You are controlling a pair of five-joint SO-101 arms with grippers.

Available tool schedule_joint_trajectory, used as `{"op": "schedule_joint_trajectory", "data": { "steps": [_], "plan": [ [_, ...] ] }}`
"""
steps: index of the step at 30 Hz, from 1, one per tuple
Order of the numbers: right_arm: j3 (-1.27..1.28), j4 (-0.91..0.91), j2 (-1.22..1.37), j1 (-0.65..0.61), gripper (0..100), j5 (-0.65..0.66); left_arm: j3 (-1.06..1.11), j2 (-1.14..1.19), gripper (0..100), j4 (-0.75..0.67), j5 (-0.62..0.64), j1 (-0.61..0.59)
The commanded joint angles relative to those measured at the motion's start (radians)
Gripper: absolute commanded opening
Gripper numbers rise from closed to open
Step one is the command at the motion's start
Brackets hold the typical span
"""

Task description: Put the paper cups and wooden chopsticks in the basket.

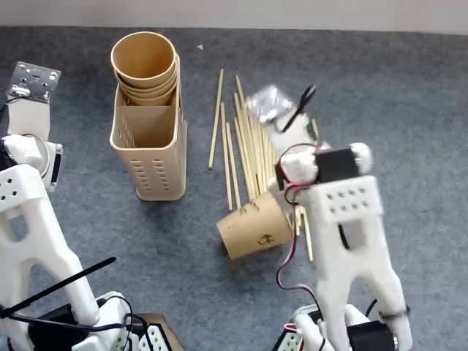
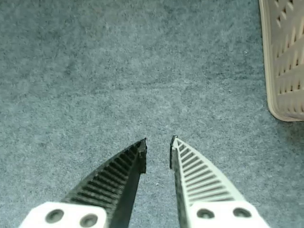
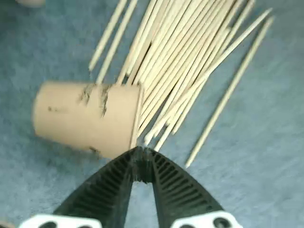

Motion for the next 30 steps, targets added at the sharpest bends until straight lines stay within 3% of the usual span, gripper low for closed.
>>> {"op": "schedule_joint_trajectory", "data": {
  "steps": [1, 4, 6, 9, 12, 15, 20, 24, 30],
  "plan": [
    [-0.343, 0.087, -0.028, 0.001, 0.7, 0.006, -0.004, -0.025, 11, -0.012, -0.014, -0.004],
    [-0.423, 0.157, 0.031, 0.001, 0.6, 0.006, 0.007, -0.025, 11, -0.006, -0.014, -0.005],
    [-0.343, 0.16, 0.056, 0.005, 0.6, 0.005, 0.024, -0.027, 11, 0.003, -0.021, -0.005],
    [-0.07, 0.154, 0.058, 0.013, 0.6, 0.008, 0.021, -0.027, 11, 0.198, -0.149, 0.004],
    [0.225, 0.134, 0.056, 0.007, 0.6, 0.095, -0.012, -0.028, 11, 0.388, -0.258, 0.041],
    [0.409, 0.134, 0.013, 0.016, 0.6, 0.18, -0.012, -0.05, 11, 0.394, -0.282, 0.05],
    [0.501, 0.16, -0.11, 0.077, 0.6, 0.279, -0.008, -0.11, 11, 0.394, -0.276, 0.05],
    [0.602, 0.148, -0.096, 0.054, 0.6, 0.322, 0.021, -0.14, 11, 0.393, -0.276, 0.05],
    [0.74, -0.148, 0.05, -0.036, 0.6, 0.287, 0.05, -0.15, 11, 0.379, -0.276, 0.05]
  ]
}}
